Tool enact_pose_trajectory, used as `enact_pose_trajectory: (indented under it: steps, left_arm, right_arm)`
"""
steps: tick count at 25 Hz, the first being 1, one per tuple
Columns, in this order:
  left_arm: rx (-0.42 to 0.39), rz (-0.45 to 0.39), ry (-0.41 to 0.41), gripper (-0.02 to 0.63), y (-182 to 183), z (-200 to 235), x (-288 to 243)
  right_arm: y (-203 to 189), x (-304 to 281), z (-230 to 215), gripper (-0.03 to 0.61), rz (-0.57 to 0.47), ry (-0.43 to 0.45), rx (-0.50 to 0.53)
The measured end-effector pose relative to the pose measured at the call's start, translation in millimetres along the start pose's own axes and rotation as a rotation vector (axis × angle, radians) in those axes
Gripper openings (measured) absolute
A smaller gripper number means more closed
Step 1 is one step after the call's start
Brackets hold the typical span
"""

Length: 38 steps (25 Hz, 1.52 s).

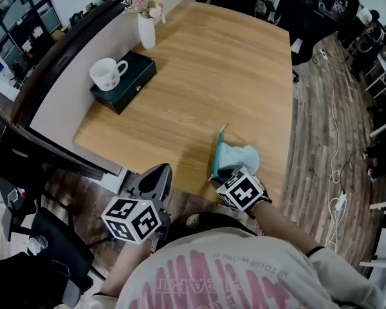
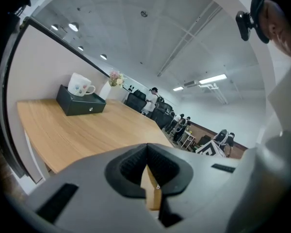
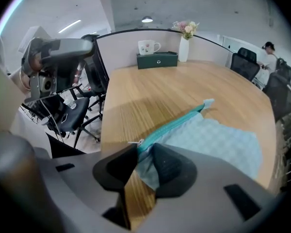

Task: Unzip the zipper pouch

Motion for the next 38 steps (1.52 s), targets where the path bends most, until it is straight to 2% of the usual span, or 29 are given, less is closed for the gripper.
enact_pose_trajectory:
  steps: [5,8,11,16,22,25,27,29,32,38]
  left_arm:
    - [-0.021,0.029,-0.03,0.003,1.2,-5.0,-15.1]
    - [-0.061,0.043,-0.098,0.003,3.5,-18.6,-23.9]
    - [-0.133,0.038,-0.201,0.003,11.6,-39.1,-33.1]
    - [-0.316,0.012,-0.421,0.003,37.1,-95.3,-44.8]
    - [-0.646,-0.095,-0.71,0.029,68.8,-200.3,-31.6]
    - [-0.859,-0.115,-0.754,0.065,72.7,-243.6,-24.3]
    - [-0.966,-0.104,-0.759,0.072,71.1,-265.7,-23.2]
    - [-1.009,-0.101,-0.791,0.072,70.5,-289.2,-23.1]
    - [-1.019,-0.097,-0.827,0.072,72.3,-314.1,-23.9]
    - [-1.112,-0.075,-0.877,0.072,74.7,-328.9,-23.2]
  right_arm:
    - [2.8,8.3,-7.7,0.069,-0.085,0.083,-0.07]
    - [9.9,30.9,-11.1,0.058,-0.241,0.16,-0.17]
    - [21.0,67.2,-15.4,0.052,-0.415,0.21,-0.223]
    - [30.3,144.3,-26.6,0.049,-0.655,0.188,-0.224]
    - [41.6,244.7,-10.8,0.047,-0.827,0.17,-0.091]
    - [43.3,281.0,-0.4,0.048,-0.849,0.144,-0.025]
    - [40.4,298.0,1.3,0.048,-0.837,0.129,0.004]
    - [35.6,312.7,-2.0,0.048,-0.82,0.116,0.025]
    - [29.8,330.0,-7.2,0.048,-0.798,0.109,0.054]
    - [24.9,340.9,-7.0,0.048,-0.784,0.118,0.1]
Point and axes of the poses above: the fingertips, and each gripper's own axes: x backward along the fingers, z to its left, y out of its top, the point moved 4 cm from there along x, backward along the fingers, and after that the axes turned 13 degrees about y, right-handed, at the moved point
